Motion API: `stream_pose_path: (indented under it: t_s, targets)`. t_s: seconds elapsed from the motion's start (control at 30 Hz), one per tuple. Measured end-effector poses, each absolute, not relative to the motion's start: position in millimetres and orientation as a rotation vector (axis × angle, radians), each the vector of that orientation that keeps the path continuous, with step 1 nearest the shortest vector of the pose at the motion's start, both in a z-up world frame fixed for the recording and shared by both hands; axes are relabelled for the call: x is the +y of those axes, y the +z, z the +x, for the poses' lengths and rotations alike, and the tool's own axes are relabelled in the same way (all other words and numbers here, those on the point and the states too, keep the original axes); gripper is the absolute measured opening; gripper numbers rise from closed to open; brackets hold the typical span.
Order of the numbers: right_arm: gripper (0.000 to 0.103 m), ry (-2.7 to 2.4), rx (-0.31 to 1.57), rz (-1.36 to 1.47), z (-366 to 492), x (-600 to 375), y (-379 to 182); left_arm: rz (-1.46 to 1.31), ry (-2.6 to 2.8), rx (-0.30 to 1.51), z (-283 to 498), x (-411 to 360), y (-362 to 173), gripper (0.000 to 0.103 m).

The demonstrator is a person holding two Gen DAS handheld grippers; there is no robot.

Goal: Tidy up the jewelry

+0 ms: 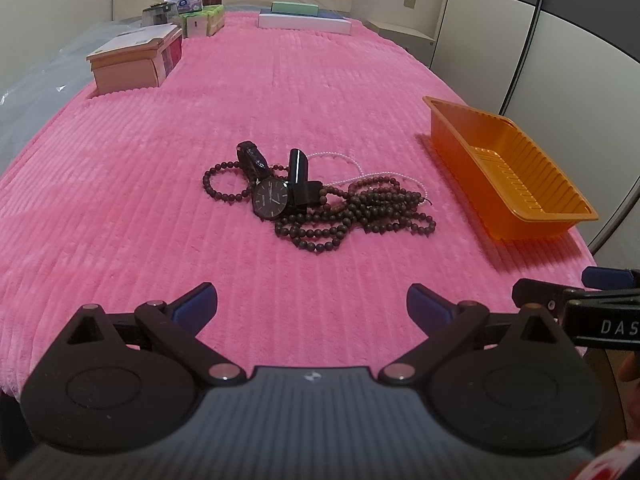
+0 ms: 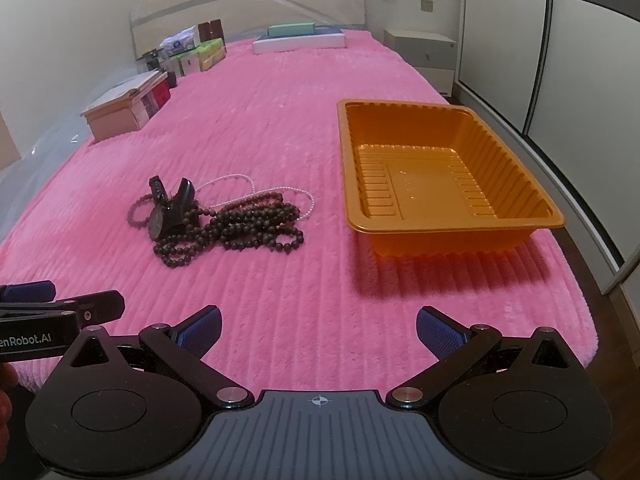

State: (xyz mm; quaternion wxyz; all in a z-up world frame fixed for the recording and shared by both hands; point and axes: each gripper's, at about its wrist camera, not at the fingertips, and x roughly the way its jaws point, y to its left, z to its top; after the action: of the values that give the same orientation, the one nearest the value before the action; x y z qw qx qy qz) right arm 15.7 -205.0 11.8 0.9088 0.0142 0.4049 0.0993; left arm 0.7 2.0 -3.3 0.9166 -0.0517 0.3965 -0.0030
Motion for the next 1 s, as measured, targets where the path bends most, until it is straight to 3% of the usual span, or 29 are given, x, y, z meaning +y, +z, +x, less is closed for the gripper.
stream_pose_path:
  t_s: [1.0]
  targets:
    - [0.103,0.204,0.836,0.029,16.7,-207.1,12.1,-0.106,-0.008,0.818,-0.1,0.2,-4.2,0.1]
